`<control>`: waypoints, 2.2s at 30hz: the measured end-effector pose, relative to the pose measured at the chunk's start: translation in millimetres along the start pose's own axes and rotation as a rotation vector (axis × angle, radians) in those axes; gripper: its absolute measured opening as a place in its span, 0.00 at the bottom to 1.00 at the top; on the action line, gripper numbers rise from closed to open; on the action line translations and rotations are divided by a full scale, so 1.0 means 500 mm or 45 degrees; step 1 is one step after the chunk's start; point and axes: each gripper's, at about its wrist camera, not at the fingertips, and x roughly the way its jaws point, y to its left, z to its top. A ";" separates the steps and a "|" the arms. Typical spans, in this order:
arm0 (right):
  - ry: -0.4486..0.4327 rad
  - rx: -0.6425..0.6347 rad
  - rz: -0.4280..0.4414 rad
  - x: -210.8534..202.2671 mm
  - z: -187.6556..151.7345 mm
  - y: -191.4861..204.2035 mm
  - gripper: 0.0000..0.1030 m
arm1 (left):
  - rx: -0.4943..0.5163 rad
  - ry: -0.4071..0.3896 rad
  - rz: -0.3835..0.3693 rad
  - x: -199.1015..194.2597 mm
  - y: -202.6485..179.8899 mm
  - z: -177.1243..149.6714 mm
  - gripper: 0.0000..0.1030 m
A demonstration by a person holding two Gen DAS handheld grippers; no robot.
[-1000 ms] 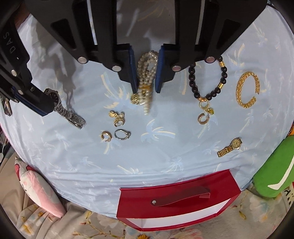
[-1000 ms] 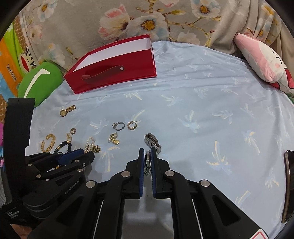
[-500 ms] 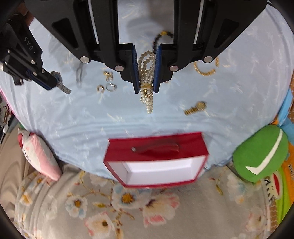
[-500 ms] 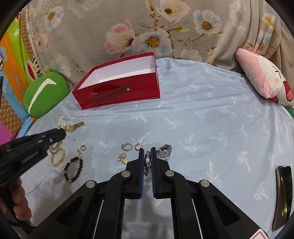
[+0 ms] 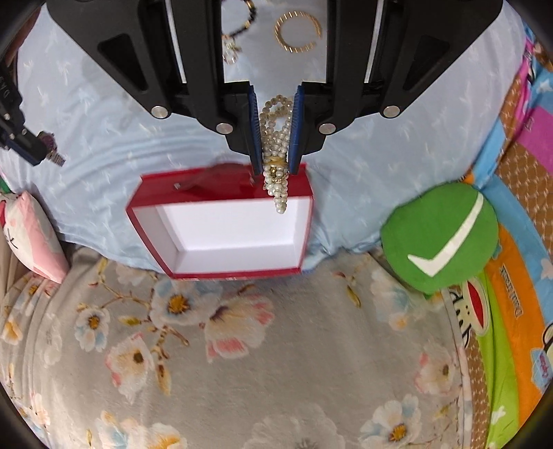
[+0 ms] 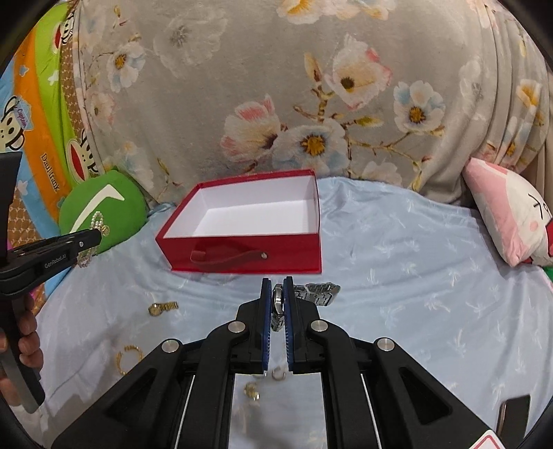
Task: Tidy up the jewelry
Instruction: 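Carry pearl bracelet and silver watch into the red box and open both tools, then withdraw both open tools from the box back over the jewelry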
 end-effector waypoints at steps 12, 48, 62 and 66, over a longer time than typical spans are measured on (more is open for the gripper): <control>-0.063 -0.083 0.046 0.248 0.226 0.035 0.06 | 0.009 -0.055 0.033 0.204 -0.024 0.188 0.14; -0.021 0.036 0.106 0.426 0.188 -0.011 0.24 | -0.072 -0.048 0.214 0.410 0.002 0.180 0.82; 0.032 -0.051 0.112 0.090 -0.102 0.029 0.39 | -0.133 0.133 0.160 0.114 0.062 -0.102 0.82; 0.122 -0.070 0.110 0.026 -0.204 0.043 0.39 | -0.162 0.256 0.099 0.066 0.063 -0.212 0.82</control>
